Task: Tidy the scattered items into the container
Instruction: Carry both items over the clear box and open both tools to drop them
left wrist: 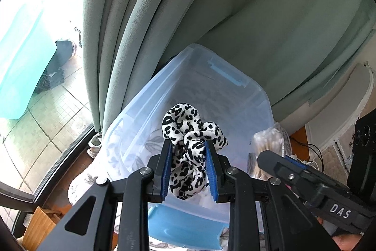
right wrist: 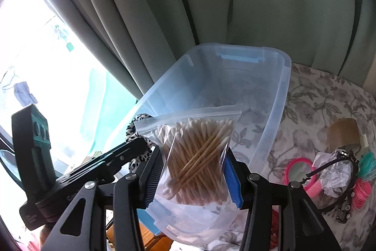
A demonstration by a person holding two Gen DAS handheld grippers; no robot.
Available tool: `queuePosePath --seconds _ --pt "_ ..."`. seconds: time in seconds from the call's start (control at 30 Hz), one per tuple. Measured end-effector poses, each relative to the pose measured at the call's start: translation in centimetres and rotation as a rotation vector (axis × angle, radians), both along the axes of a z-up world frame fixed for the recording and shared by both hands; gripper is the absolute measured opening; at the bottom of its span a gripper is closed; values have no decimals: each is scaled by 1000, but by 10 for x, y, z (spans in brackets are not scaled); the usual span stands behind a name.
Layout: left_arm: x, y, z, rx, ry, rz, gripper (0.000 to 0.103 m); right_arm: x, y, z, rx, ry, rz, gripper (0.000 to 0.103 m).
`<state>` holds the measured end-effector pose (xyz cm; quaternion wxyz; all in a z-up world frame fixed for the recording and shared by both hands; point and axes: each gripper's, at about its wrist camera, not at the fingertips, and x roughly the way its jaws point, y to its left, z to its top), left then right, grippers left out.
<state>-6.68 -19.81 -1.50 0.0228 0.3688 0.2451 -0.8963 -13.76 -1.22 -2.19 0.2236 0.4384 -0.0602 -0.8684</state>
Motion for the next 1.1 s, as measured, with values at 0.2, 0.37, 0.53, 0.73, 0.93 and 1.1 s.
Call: queuePosePath --seconds 0.2,0.37,0.53,0.73,0.93,1.1 --pt "-1 -2 -6 -6 -2 3 31 -5 -4 -8 37 -17 -2 53" --pt "-5 2 -15 -32 -3 4 47 -6 -8 -10 60 -22 -2 58" --pt "-9 1 -21 -24 -1 3 56 -6 -6 -10 64 -12 -9 61" --pt "-16 4 -24 -18 -1 -3 61 -4 0 -6 50 -7 -24 64" --pt "-13 7 -29 -5 4 -17 68 -3 5 -6 26 -6 -33 66" --pt "-11 9 -36 -7 4 -19 73 4 10 -1 9 1 -37 70"
